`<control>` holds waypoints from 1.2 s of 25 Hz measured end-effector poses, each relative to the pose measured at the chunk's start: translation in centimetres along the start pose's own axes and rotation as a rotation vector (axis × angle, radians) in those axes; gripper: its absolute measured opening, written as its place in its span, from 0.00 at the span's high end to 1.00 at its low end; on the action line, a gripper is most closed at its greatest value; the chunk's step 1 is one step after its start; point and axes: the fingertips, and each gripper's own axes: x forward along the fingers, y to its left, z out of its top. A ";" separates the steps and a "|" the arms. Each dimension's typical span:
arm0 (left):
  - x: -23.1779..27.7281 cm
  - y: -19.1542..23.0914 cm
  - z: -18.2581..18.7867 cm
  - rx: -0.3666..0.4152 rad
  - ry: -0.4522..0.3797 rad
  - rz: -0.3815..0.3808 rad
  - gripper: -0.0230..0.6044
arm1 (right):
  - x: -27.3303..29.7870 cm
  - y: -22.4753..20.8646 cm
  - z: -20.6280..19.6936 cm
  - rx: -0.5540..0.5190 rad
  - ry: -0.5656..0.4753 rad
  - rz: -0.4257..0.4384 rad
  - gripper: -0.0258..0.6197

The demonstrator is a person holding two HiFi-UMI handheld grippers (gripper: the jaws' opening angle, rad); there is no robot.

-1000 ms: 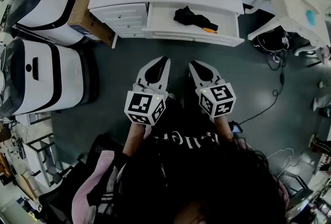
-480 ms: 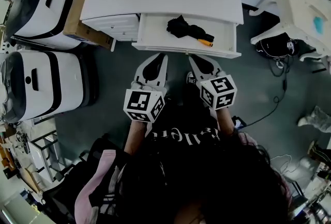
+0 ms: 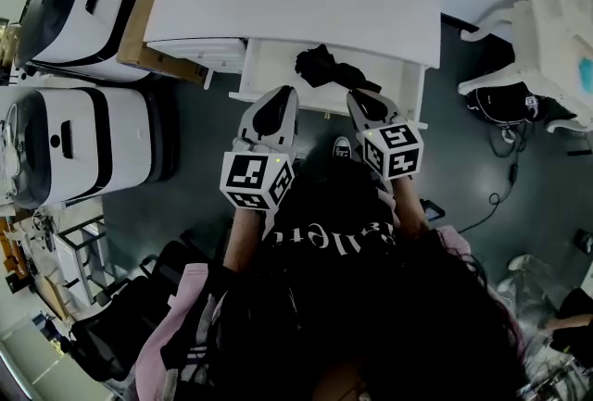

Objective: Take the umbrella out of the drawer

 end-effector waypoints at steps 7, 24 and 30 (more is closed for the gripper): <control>2.9 -0.6 0.5 -0.001 0.002 0.067 0.91 | 1.9 -4.3 -1.1 -0.021 0.057 0.030 0.87; 5.5 0.8 -0.4 -0.001 0.062 0.078 0.92 | 9.5 -8.7 -6.0 -0.128 0.274 0.044 0.87; 7.6 2.1 0.3 0.006 0.069 0.043 0.91 | 12.5 -9.2 -7.3 -0.170 0.355 0.059 0.82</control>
